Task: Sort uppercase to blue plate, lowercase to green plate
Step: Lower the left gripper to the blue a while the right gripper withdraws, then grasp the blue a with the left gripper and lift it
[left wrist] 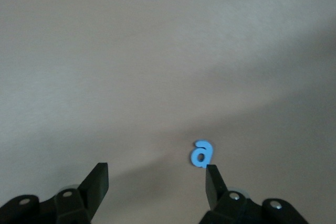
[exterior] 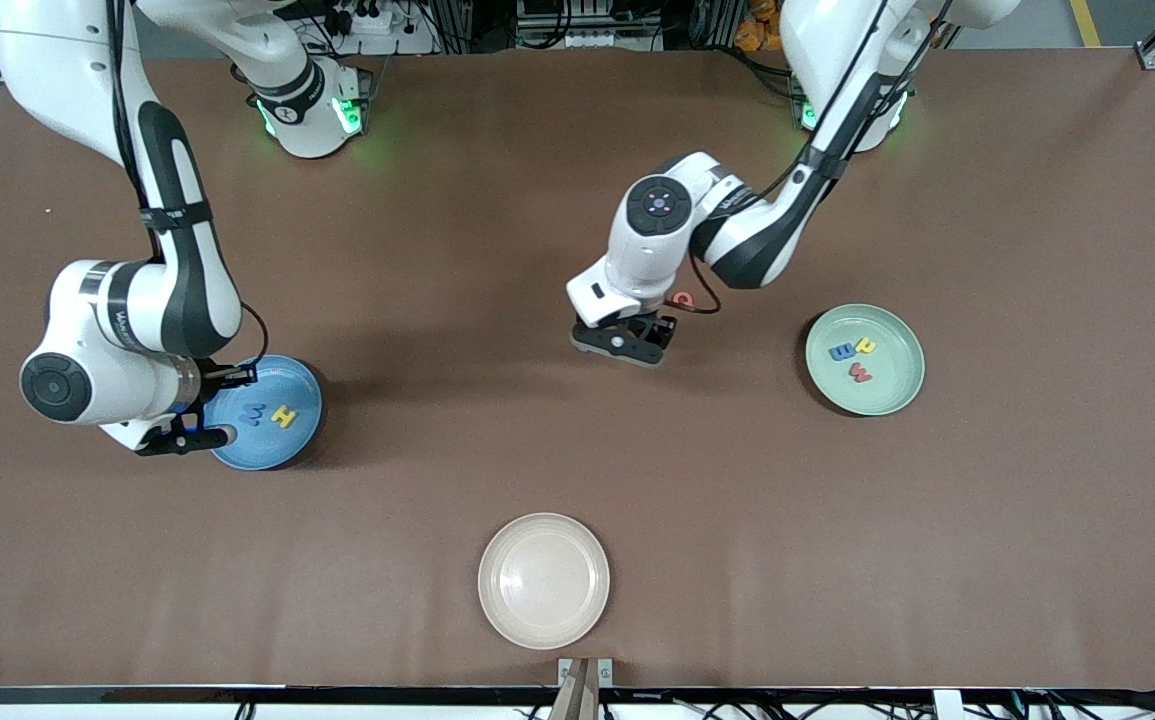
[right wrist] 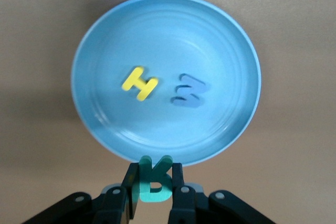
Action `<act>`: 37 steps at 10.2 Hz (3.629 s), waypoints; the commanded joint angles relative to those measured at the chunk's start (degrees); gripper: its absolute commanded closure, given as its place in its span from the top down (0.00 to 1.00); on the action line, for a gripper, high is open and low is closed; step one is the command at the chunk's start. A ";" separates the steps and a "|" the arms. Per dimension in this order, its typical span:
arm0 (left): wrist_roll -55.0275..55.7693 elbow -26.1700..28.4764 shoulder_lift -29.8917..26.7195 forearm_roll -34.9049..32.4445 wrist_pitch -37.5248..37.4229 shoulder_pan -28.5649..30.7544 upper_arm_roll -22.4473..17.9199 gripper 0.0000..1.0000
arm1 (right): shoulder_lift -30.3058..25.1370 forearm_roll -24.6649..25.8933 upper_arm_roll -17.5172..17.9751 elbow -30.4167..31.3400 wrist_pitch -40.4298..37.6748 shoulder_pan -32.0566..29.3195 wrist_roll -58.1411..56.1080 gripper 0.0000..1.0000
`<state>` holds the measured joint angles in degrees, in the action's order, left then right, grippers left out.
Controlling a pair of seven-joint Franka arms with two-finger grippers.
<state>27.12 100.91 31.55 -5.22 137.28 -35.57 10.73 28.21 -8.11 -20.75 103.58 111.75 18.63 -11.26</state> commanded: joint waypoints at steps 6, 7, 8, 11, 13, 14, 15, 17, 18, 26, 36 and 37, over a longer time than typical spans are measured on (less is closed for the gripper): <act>-2.16 -6.25 9.14 -1.37 1.32 -5.21 -1.68 0.84 | -1.83 -4.46 4.48 4.26 7.35 -1.75 -0.43 1.00; -2.07 -6.16 9.23 -1.54 1.93 -5.56 -1.68 0.83 | -3.93 -4.46 4.58 4.35 6.74 -2.97 -0.95 1.00; -2.16 -6.16 9.23 -2.15 2.02 -5.57 -1.68 0.83 | -6.47 -4.46 5.10 4.35 6.30 -4.29 -0.96 1.00; -2.16 -5.98 10.98 -3.21 4.65 -5.65 -1.77 0.82 | -13.33 -4.37 5.19 4.26 6.03 -7.73 -0.87 1.00; -1.63 -5.98 11.95 -4.71 5.63 -6.09 -1.68 0.77 | -15.98 -3.76 5.54 4.00 6.03 -8.52 -0.35 1.00; -1.54 -5.90 12.13 -4.80 5.63 -6.18 -1.68 0.75 | -17.47 -3.14 5.89 3.91 5.68 -9.04 0.01 1.00; -1.46 -5.72 12.13 -4.80 5.63 -6.18 -1.68 0.74 | -19.31 -2.27 7.46 3.82 4.72 -10.18 2.71 1.00; -1.28 -5.55 12.04 -4.80 5.54 -6.71 -1.77 0.70 | -21.17 3.43 12.20 1.20 0.34 -12.30 11.74 1.00; -1.28 -5.46 11.87 -4.97 5.54 -6.80 -1.77 0.68 | -21.26 4.67 14.22 -0.12 -2.12 -13.43 14.14 1.00; -1.63 -5.19 11.96 -7.34 5.45 -6.71 -1.68 0.21 | -25.92 6.71 16.71 -2.24 -6.02 -19.15 13.55 1.00; -17.50 -3.10 1.51 -7.34 -17.21 5.58 -3.25 0.00 | -27.94 6.71 17.41 -3.47 -7.32 -19.16 13.54 1.00; -20.67 -0.04 -0.85 -7.34 -17.57 7.68 -4.39 0.00 | -28.12 6.71 17.41 -3.47 -7.33 -18.98 13.54 1.00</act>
<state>10.12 95.63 34.84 -11.35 120.34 -30.22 7.24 2.04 -1.93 -4.16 99.58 105.46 0.25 2.02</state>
